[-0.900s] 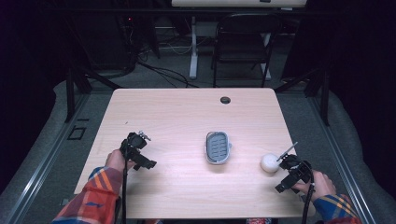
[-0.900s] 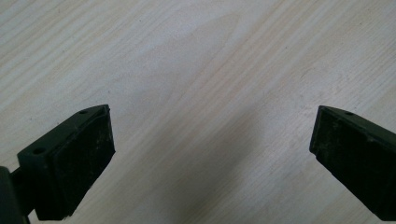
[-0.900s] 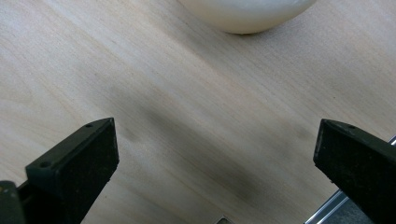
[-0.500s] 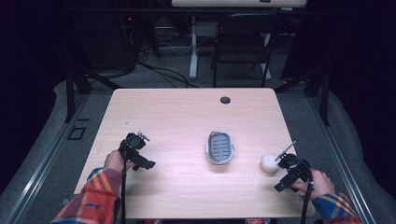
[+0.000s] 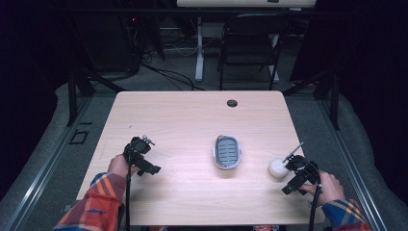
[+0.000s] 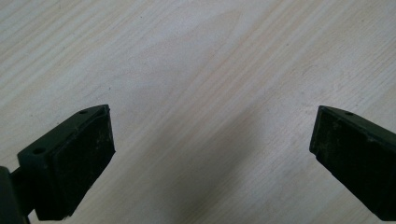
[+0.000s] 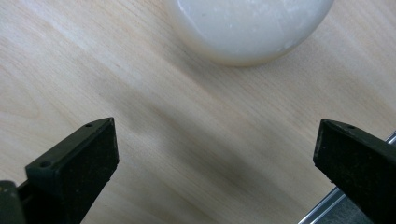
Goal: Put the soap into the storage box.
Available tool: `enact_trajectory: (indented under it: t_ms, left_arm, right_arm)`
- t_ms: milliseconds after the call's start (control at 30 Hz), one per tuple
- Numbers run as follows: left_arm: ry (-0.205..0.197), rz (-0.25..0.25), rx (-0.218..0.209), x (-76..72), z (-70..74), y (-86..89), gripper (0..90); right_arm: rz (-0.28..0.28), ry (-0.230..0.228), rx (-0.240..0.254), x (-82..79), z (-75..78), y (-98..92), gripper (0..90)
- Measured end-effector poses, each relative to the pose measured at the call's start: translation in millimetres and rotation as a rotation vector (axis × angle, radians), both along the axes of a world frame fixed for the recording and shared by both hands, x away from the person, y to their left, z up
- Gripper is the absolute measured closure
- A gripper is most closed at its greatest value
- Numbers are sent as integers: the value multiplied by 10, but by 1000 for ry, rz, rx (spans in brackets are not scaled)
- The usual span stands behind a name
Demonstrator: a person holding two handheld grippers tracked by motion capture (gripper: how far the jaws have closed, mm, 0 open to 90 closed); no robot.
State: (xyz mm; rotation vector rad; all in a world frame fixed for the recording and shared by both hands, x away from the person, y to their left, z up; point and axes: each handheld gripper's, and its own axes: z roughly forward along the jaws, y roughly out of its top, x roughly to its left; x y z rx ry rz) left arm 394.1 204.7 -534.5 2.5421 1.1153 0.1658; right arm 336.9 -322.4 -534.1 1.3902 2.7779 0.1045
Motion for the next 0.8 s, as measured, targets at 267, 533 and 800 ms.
enact_trajectory:
  t_ms: [267,533,800]
  left_arm:
    - [-1,0,2,2,-1,2,0]
    - [4,-5,8,9,0,-6,0]
    - [2,-5,2,9,-2,-10,0]
  right_arm:
    - [29,14,-16,55,51,22,0]
    - [39,1,-13,112,105,74,0]
    - [46,2,-20,162,151,87,0]
